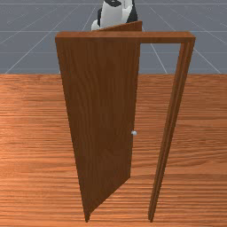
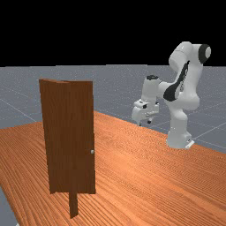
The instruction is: Close the door
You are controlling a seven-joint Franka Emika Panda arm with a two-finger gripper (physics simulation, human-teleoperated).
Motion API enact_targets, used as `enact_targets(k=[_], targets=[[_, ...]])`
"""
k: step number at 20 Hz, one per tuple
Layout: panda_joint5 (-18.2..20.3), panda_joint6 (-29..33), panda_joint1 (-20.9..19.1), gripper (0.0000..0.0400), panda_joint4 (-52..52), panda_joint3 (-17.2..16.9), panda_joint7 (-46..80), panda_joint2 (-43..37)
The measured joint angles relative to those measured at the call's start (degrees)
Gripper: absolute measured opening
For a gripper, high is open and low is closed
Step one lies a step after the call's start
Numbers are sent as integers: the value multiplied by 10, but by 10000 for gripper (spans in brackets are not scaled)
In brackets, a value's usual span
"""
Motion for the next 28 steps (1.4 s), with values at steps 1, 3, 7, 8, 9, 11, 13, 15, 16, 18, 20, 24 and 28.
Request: enact_targets(k=[1, 3, 7, 8, 9, 11, 13, 15, 16, 18, 20, 24, 28], targets=[[44, -90, 23, 394, 76, -31, -46, 67], [47, -105, 26, 399, 132, -30, -46, 125], [53, -19, 27, 400, 184, -28, -20, 191], [53, -10, 30, 400, 202, -29, -38, 210], [57, -25, 30, 400, 240, -28, -20, 242], [61, -34, 32, 400, 297, -27, -16, 289], [65, -49, 34, 400, 363, -27, -11, 340], [67, -61, 35, 400, 414, -26, -19, 379], [69, -69, 35, 400, 442, -26, -16, 399], [73, -89, 37, 400, 506, -26, -8, 443], [76, -113, 37, 400, 580, -26, -6, 493], [66, -156, 41, 400, 707, -26, -19, 576], [65, -153, 40, 400, 713, -7, -81, 581]])
